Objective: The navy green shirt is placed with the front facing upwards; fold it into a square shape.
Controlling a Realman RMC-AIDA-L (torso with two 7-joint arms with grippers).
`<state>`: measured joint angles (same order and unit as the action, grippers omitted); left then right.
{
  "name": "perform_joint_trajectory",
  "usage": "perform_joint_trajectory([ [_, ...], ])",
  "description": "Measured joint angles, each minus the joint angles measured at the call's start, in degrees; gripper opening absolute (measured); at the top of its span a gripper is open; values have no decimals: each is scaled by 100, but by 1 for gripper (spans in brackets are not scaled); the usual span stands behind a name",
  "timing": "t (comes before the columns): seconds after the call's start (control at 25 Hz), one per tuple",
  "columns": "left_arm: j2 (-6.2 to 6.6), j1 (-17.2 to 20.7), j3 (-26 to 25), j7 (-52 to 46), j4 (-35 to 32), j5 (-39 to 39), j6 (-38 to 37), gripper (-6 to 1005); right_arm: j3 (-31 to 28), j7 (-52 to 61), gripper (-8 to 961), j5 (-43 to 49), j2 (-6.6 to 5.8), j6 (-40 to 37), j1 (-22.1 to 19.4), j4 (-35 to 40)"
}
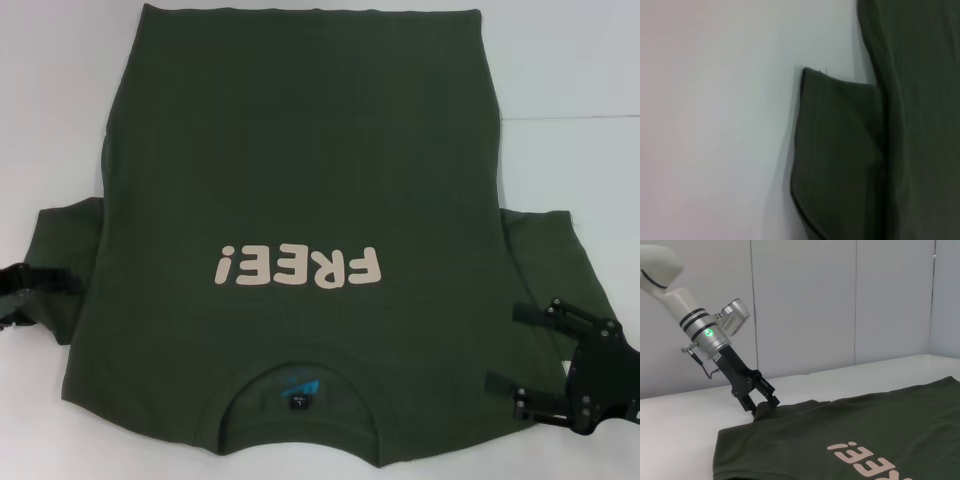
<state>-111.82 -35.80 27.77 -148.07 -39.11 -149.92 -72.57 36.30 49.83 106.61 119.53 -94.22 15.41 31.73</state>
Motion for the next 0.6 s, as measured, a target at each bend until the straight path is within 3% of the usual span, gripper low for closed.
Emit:
perform_joint_trajectory([
  [0.24,-5,-19,129,-6,-3,-2,64,824,-1,15,924,0,0,0,7,-3],
  [0.6,-25,-5,177,1,-26,-21,127,541,-1,52,925,0,0,-18,14,1],
])
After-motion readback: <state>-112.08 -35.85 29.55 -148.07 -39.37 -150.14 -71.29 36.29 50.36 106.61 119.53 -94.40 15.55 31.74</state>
